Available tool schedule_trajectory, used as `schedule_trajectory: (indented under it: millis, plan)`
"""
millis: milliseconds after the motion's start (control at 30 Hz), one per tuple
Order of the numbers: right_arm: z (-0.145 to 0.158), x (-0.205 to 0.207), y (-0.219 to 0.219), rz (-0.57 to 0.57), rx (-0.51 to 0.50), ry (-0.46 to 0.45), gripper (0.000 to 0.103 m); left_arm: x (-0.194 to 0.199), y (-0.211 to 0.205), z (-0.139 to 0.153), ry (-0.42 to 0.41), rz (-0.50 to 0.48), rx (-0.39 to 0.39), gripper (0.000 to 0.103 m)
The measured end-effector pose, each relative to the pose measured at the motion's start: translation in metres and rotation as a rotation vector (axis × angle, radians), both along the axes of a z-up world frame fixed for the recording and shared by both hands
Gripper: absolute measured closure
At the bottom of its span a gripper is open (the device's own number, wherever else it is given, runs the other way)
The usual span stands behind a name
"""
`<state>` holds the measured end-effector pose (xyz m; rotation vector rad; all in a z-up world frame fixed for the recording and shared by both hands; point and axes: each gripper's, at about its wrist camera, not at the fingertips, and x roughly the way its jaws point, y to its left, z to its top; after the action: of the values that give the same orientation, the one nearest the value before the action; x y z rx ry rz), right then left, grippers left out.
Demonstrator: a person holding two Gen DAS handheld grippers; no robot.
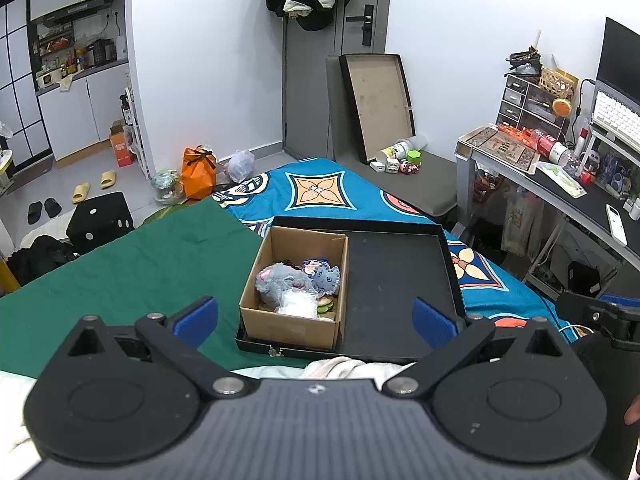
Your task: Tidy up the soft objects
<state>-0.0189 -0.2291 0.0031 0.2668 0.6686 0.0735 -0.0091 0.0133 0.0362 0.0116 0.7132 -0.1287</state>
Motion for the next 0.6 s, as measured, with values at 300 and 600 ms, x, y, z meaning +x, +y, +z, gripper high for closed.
schedule_trajectory:
  millis: [300, 600]
  plan:
    - [-0.0018, 0.0005, -0.0010, 0.000, 0.000, 0.003, 0.000, 0.0001, -0.0007, -0.0011, 0.000, 0.000, 0.003, 0.001]
    - [-0.0014, 0.0005, -0.0002, -0.004, -0.006, 0.005, 0.000, 0.0000, -0.0016, -0.0023, 0.001, 0.003, 0.002, 0.001]
